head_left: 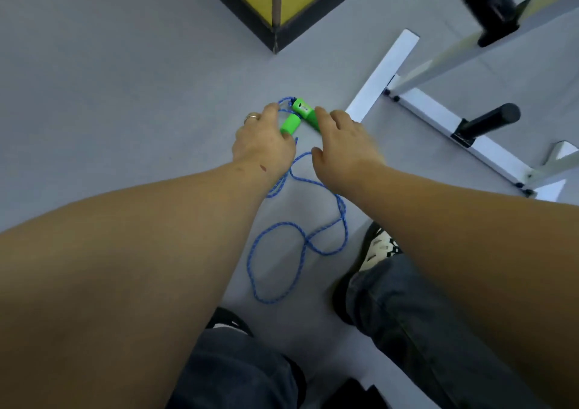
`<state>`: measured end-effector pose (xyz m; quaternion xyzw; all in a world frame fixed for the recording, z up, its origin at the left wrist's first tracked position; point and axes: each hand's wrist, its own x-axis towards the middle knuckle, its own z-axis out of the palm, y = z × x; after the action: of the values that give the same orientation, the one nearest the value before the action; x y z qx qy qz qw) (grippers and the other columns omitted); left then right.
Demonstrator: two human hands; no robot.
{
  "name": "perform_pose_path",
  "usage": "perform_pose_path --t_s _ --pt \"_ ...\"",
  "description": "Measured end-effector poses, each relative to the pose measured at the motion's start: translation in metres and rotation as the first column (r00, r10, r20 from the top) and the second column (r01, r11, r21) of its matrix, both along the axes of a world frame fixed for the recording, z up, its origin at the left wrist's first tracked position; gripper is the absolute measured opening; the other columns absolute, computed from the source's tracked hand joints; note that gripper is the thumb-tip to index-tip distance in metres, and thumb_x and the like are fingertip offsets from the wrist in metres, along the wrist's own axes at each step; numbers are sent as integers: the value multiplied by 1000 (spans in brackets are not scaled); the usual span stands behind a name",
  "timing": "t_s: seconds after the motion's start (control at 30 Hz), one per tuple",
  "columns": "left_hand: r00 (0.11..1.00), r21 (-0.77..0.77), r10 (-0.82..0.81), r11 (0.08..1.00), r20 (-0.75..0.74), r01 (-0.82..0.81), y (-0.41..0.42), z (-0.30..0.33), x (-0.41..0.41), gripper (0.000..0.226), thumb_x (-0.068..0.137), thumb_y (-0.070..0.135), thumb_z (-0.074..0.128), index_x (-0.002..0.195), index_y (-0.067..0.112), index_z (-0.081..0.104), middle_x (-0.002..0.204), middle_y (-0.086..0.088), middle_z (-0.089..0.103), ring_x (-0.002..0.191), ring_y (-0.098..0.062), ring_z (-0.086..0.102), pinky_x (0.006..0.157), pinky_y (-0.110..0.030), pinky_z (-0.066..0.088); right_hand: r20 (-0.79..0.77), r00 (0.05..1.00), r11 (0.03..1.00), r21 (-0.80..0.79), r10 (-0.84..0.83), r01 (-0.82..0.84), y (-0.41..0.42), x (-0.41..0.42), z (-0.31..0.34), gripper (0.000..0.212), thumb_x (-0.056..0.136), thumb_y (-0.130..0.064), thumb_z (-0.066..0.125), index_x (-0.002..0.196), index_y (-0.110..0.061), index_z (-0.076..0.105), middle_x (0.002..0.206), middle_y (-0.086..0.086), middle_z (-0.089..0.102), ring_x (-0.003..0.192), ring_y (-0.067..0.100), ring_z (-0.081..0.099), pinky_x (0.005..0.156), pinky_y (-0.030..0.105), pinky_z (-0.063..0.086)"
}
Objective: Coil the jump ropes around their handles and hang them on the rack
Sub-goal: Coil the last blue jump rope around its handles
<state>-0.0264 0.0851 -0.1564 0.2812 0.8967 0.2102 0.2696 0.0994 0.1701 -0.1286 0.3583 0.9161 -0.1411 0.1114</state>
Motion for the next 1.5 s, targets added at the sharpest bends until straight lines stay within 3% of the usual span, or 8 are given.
perform_pose_path --t_s 0.53,0.77,0.9,1.07,1.23,1.37,1.43,1.5 --pt "993 -222 -82 970 89 100 11 -119 -31 66 96 21 53 157 29 27 138 -18 50 125 -40 51 102 -53 46 91 993 995 -71 78 -72 14 -42 -84 67 96 -33 49 155 -22 19 153 7 33 134 34 40 105 46 41" --pt "990 -275 -141 951 19 141 19 -136 -34 41 91 16 60 130 18 46 120 -16 56 110 -40 54 83 -49 50 86 992 994 -78 88 -81 17 -45 -92 62 94 -28 52 150 -22 26 148 7 36 126 33 45 95 44 41" --pt "988 -297 -146 943 48 153 25 -136 -25 43 94 28 63 131 12 48 128 -18 48 117 -39 52 89 -46 47 90 990 991 -86 107 -99 17 -43 -93 62 94 -29 54 149 -21 27 146 8 38 124 34 46 94 44 42" --pt "994 -271 -100 956 45 109 27 -102 -21 43 91 35 58 129 17 47 132 -15 43 115 -39 50 88 -45 44 126 988 989 -128 94 -78 20 -36 -75 79 86 -14 58 154 -22 18 150 8 34 130 34 42 100 45 41" --pt "983 -222 -181 960 -31 169 21 -28 -26 25 85 34 54 105 23 43 101 -6 56 90 -33 54 79 -40 47 89 990 994 -3 106 -106 30 -30 -22 92 80 -7 60 155 -33 14 160 5 15 127 35 41 97 43 42" --pt "948 -190 -273 952 -164 241 12 51 -24 19 79 29 58 92 27 44 80 3 49 82 -30 47 76 -38 40 -55 990 987 98 134 -128 40 -25 45 66 84 -18 61 144 -32 38 157 5 29 131 35 38 104 45 39" --pt "921 -172 -323 942 -219 289 5 95 -21 18 76 27 59 83 25 42 76 5 48 81 -31 49 75 -37 40 -114 980 982 118 163 -150 37 -21 89 49 86 -25 62 134 -26 49 137 6 51 123 34 45 100 46 42" --pt "895 -143 -342 939 -286 313 -4 142 -17 20 75 30 61 77 24 41 74 5 49 78 -32 51 71 -36 38 -180 966 977 139 183 -159 29 -16 135 40 87 -29 62 125 -23 52 117 7 57 111 34 52 90 46 46"
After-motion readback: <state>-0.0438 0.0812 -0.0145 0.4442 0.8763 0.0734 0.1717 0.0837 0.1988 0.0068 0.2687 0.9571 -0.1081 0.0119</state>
